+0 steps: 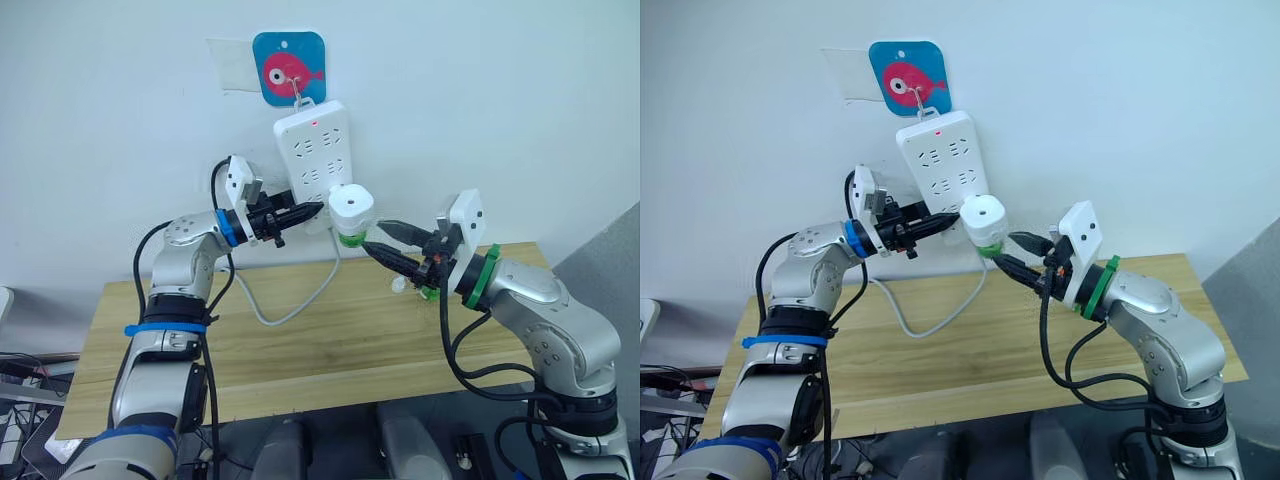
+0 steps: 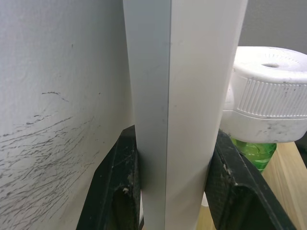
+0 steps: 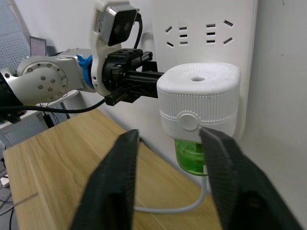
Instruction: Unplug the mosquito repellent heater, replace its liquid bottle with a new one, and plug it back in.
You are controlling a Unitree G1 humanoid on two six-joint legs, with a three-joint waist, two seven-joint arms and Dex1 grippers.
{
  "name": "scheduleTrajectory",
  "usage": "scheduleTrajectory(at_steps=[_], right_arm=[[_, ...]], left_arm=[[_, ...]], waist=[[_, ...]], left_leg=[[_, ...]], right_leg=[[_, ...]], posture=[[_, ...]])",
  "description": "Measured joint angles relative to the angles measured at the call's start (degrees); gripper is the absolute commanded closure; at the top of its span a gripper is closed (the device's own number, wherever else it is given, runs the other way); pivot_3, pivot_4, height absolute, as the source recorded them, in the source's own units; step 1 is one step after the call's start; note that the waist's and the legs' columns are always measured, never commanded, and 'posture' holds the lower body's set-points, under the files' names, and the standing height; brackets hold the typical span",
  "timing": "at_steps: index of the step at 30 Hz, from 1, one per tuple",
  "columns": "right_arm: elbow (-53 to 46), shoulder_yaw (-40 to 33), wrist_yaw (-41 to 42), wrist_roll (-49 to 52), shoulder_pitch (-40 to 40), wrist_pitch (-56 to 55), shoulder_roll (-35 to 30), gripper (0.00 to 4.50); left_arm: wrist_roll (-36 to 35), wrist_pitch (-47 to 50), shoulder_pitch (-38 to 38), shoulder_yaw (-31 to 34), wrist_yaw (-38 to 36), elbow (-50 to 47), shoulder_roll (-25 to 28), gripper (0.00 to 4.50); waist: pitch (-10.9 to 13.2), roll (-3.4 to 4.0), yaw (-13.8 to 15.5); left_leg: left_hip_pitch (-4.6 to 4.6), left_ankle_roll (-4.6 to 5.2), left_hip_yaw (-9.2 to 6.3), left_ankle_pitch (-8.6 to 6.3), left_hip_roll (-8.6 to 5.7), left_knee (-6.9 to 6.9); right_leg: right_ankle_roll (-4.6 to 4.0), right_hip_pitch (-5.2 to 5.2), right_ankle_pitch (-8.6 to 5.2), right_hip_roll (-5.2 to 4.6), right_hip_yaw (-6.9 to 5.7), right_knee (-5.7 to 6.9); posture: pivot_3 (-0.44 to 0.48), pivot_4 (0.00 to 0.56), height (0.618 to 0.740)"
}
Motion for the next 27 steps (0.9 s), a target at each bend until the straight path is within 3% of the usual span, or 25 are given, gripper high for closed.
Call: scheduleTrajectory(at_steps=[2, 3, 8, 16, 24, 27], right_arm=[[0.68, 0.09, 0.01, 0.39, 0.0, -0.42, 0.0, 4.34], [0.97, 0.19, 0.01, 0.55, 0.0, -0.51, 0.0, 4.5], [1.79, 1.45, 0.4, 0.78, -0.05, -1.62, -0.19, 4.5], [4.04, 4.91, 2.59, 0.7, -1.12, -3.3, -0.35, 4.5], [10.33, 11.23, 2.3, -4.31, -4.59, -7.77, 2.25, 4.5], [11.98, 11.28, 1.2, -6.1, -5.11, -8.9, 3.14, 4.5]], left_arm=[[0.18, 0.07, 0.08, -0.46, -0.11, 0.01, 0.31, 1.83], [0.17, 0.16, 0.2, -0.5, -0.15, 0.0, 0.48, 1.58], [0.05, 1.25, 2.47, -0.42, -0.18, -1.21, 3.4, 0.07], [-2.91, 6.52, 11.61, 1.34, -0.27, -13.18, 10.15, 0.03], [-9.43, 12.63, 25.68, 1.97, 1.7, -40.82, 13.4, 0.03], [-10.69, 14.02, 28.88, 2.04, 4.05, -45.73, 13.39, 0.03]], waist=[[0.0, 0.0, -0.01], [0.0, 0.0, -0.04], [0.0, 0.0, -0.13], [0.0, 0.0, 0.21], [-0.01, -0.01, 2.24], [-0.01, -0.01, 3.14]], left_leg=[[0.0, 0.0, 0.01, 0.0, 0.0, 0.0], [0.0, 0.0, 0.01, 0.0, 0.0, 0.0], [0.01, 0.0, 0.0, 0.0, 0.03, -0.01], [0.02, 0.0, -0.02, 0.0, 0.05, -0.02], [0.05, -0.01, 0.02, 0.0, 0.03, -0.04], [0.06, -0.02, 0.02, 0.0, 0.02, -0.03]], right_leg=[[0.0, 0.0, 0.0, 0.0, 0.01, 0.0], [0.0, 0.0, 0.0, 0.0, 0.01, 0.0], [0.0, -0.03, 0.0, 0.03, 0.01, 0.02], [-0.01, -0.04, -0.01, 0.01, 0.02, 0.02], [-0.02, -0.03, -0.01, -0.26, 0.02, 0.01], [-0.02, -0.02, -0.01, -0.26, 0.01, 0.0]], posture=[[-0.146, 0.187, 0.74], [-0.146, 0.187, 0.74], [-0.141, 0.187, 0.74], [-0.082, 0.186, 0.74], [-0.043, 0.184, 0.74], [-0.036, 0.182, 0.74]])
